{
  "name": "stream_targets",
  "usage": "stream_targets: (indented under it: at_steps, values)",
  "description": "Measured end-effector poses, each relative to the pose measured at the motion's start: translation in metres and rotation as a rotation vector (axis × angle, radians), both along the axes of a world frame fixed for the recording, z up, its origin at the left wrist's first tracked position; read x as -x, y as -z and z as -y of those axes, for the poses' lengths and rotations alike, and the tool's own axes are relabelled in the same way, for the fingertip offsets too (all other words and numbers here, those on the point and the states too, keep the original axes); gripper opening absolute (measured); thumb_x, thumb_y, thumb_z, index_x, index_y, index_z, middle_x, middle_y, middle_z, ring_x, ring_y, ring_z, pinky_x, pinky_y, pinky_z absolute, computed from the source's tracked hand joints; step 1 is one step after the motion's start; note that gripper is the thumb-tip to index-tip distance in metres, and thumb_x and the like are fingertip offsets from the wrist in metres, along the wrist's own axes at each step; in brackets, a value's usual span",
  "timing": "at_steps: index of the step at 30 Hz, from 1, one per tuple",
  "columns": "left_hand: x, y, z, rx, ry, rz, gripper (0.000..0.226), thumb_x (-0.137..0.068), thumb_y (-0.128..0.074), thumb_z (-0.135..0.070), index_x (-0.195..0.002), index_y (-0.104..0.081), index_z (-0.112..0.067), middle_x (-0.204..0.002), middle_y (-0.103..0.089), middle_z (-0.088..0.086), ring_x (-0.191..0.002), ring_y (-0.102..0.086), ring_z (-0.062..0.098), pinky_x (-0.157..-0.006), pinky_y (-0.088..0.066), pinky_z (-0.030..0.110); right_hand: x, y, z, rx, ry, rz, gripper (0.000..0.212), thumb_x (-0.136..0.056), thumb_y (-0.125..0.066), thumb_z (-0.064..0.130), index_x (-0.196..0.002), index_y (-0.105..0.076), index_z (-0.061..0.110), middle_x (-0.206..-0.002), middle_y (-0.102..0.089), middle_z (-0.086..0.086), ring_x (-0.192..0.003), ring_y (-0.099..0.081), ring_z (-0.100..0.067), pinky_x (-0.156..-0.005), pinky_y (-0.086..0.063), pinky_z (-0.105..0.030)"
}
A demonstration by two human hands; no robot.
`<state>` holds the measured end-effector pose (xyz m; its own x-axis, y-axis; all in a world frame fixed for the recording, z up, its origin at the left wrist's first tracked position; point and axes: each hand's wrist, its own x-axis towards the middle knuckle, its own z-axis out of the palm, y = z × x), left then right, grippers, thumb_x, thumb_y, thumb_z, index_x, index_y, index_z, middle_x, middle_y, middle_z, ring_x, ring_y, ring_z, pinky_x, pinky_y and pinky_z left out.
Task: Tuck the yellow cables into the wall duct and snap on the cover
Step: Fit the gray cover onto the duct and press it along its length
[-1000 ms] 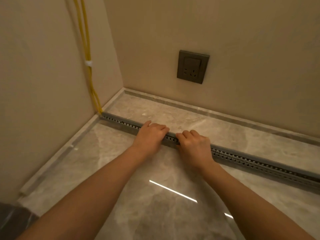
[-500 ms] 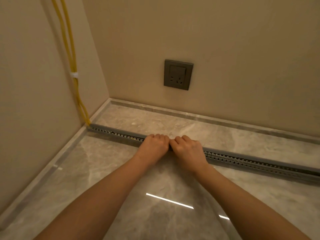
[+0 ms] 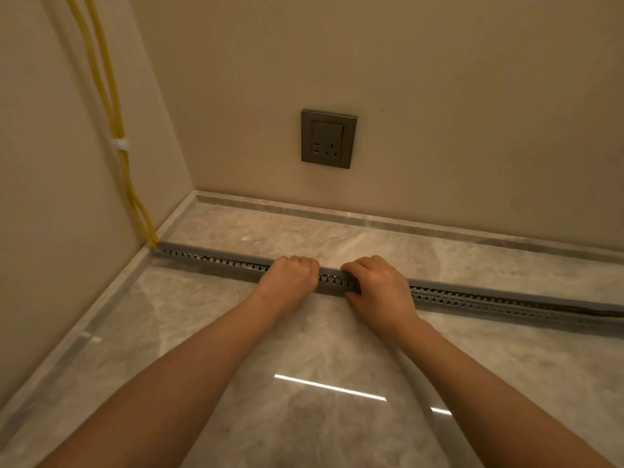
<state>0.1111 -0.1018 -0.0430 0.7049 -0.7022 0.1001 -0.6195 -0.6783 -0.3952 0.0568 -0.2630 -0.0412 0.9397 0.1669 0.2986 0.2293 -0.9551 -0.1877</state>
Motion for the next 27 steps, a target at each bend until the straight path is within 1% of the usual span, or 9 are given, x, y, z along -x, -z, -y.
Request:
stream_targets:
  at_steps: [4,6,9,13,18,21,23,25,27]
  values:
    - [0.001,0.001,0.0,0.01,-0.006,-0.035,0.024,-0.091,-0.031,0.001,-0.112,-0.043,0.0,-0.111,-0.059,0.017,-0.097,-0.059,0.03,-0.079,-0.047,0.037,0.008,-0.004,0.007,0.103,-0.008,0.061,0.033,-0.06,-0.081,0.009,-0.092,-0.071,0.008,-0.076,-0.07,-0.008,-0.069,-0.063,-0.028,-0.05,-0.049,-0.034]
    - [0.002,0.001,0.0,-0.001,-0.012,-0.034,0.024,-0.091,-0.031,0.001,-0.111,-0.044,0.0,-0.109,-0.06,0.017,-0.096,-0.06,0.03,-0.078,-0.047,0.037,0.009,-0.006,0.006,0.141,-0.018,0.053,0.032,-0.061,-0.082,0.011,-0.092,-0.072,0.008,-0.074,-0.07,-0.008,-0.067,-0.064,-0.029,-0.046,-0.049,-0.033]
    - [0.004,0.001,0.0,-0.016,-0.03,-0.038,0.024,-0.091,-0.031,0.001,-0.111,-0.045,-0.001,-0.108,-0.06,0.017,-0.095,-0.06,0.03,-0.078,-0.047,0.037,0.008,-0.01,0.006,0.19,-0.046,0.024,0.029,-0.068,-0.079,0.014,-0.096,-0.071,0.008,-0.076,-0.07,-0.01,-0.07,-0.064,-0.031,-0.049,-0.047,-0.033]
    - [0.003,0.001,-0.001,-0.031,-0.021,-0.039,0.024,-0.091,-0.031,0.001,-0.111,-0.045,-0.001,-0.108,-0.06,0.016,-0.095,-0.06,0.03,-0.078,-0.047,0.036,0.007,-0.014,0.007,0.239,-0.079,0.015,0.027,-0.069,-0.078,0.014,-0.093,-0.071,0.006,-0.073,-0.069,-0.011,-0.067,-0.063,-0.032,-0.049,-0.045,-0.031]
    - [0.005,0.0,-0.001,0.008,-0.058,-0.054,0.025,-0.091,-0.037,-0.001,-0.116,-0.044,-0.003,-0.113,-0.058,0.013,-0.097,-0.059,0.028,-0.078,-0.047,0.036,0.004,-0.011,0.009,0.245,-0.107,0.012,0.03,-0.086,-0.061,0.021,-0.113,-0.063,0.009,-0.094,-0.068,-0.011,-0.087,-0.061,-0.032,-0.06,-0.042,-0.033]
    - [0.011,-0.005,0.005,0.093,-0.038,-0.048,0.032,-0.089,-0.044,-0.003,-0.12,-0.044,-0.007,-0.118,-0.054,0.009,-0.101,-0.056,0.026,-0.073,-0.046,0.034,0.004,-0.008,0.011,0.231,-0.112,0.003,0.031,-0.09,-0.055,0.022,-0.118,-0.059,0.011,-0.101,-0.068,-0.009,-0.092,-0.06,-0.03,-0.063,-0.045,-0.035]
    - [0.019,-0.007,0.011,0.107,0.029,0.032,0.027,-0.086,-0.052,-0.007,-0.112,-0.053,-0.013,-0.106,-0.06,0.002,-0.092,-0.06,0.019,-0.062,-0.046,0.028,0.004,-0.006,0.012,0.239,-0.111,-0.001,0.03,-0.093,-0.05,0.023,-0.12,-0.058,0.012,-0.103,-0.067,-0.007,-0.094,-0.059,-0.028,-0.064,-0.044,-0.034]
    - [0.027,-0.012,0.017,0.058,0.085,0.063,0.018,-0.078,-0.063,-0.016,-0.094,-0.063,-0.022,-0.085,-0.065,-0.006,-0.075,-0.062,0.009,-0.049,-0.045,0.021,0.004,-0.005,0.013,0.232,-0.114,0.017,0.026,-0.094,-0.048,0.022,-0.116,-0.059,0.012,-0.099,-0.068,-0.007,-0.09,-0.059,-0.027,-0.062,-0.044,-0.033]
    - [0.028,-0.016,0.022,0.018,0.099,0.091,0.013,-0.066,-0.073,-0.021,-0.077,-0.068,-0.026,-0.068,-0.064,-0.007,-0.061,-0.06,0.003,-0.041,-0.042,0.017,0.004,-0.004,0.014,0.234,-0.105,0.022,0.026,-0.096,-0.043,0.024,-0.116,-0.059,0.014,-0.099,-0.067,-0.005,-0.09,-0.058,-0.025,-0.061,-0.043,-0.032]
